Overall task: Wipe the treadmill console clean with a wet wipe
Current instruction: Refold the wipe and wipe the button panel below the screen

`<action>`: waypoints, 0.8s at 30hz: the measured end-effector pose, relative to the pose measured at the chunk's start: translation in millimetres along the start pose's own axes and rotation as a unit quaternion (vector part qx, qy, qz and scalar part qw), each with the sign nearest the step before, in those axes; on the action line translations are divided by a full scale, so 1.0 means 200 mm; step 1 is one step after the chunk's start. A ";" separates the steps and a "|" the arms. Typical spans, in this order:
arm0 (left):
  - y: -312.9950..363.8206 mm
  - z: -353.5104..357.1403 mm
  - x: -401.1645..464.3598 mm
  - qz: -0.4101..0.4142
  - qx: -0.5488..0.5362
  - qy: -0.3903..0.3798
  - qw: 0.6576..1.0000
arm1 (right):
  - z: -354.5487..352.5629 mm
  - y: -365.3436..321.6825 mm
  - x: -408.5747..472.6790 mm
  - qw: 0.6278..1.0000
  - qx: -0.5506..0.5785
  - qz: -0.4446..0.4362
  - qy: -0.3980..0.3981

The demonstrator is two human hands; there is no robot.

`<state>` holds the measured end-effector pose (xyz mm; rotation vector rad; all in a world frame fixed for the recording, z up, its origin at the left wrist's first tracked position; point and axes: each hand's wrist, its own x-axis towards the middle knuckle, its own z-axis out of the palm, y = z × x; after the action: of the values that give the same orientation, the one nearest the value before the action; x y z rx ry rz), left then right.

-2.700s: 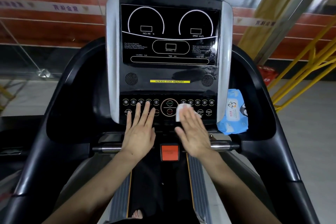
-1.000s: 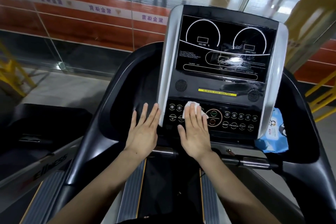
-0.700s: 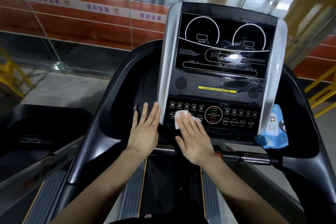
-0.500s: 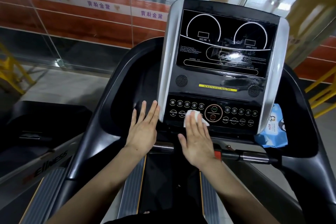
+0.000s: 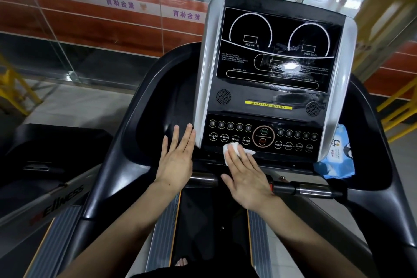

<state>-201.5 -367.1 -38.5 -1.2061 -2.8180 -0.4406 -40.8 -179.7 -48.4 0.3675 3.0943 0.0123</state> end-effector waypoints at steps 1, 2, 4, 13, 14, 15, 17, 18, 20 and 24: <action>0.00 0.00 0.00 -0.001 -0.001 -0.004 1.000 | -0.01 -0.05 0.04 1.000 0.006 -0.015 0.003; 0.00 0.00 -0.01 -0.002 -0.003 -0.006 1.000 | -0.01 -0.10 0.08 0.999 0.005 -0.035 0.004; 0.01 -0.01 -0.01 -0.004 -0.010 -0.008 1.000 | -0.02 -0.17 0.16 0.997 -0.013 -0.074 0.011; 0.03 -0.01 0.01 -0.007 -0.023 0.003 1.000 | -0.02 0.08 0.02 0.996 -0.049 -0.080 0.005; 0.03 -0.01 0.01 -0.008 -0.025 0.003 1.000 | -0.03 0.13 -0.01 0.996 -0.049 -0.071 0.001; 0.03 -0.01 0.01 -0.009 -0.026 0.003 1.000 | -0.03 0.15 -0.03 0.997 -0.049 -0.066 -0.007; 0.03 -0.01 0.01 -0.010 -0.024 0.005 1.000 | -0.04 0.16 -0.03 0.996 -0.047 -0.069 -0.023; 0.04 -0.01 0.01 -0.010 -0.024 0.005 1.000 | -0.05 0.13 0.00 0.996 -0.042 -0.074 -0.031; 0.04 -0.01 0.01 -0.009 -0.022 0.009 1.000 | -0.07 0.05 0.07 0.995 -0.025 -0.089 -0.036; 0.05 0.00 0.00 0.000 -0.021 0.019 1.000 | -0.09 -0.08 0.17 0.994 -0.014 -0.105 -0.020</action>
<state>-193.9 -359.8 -35.2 -1.1912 -2.7918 -0.5180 -77.7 -187.7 -31.2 0.0390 3.0720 0.0425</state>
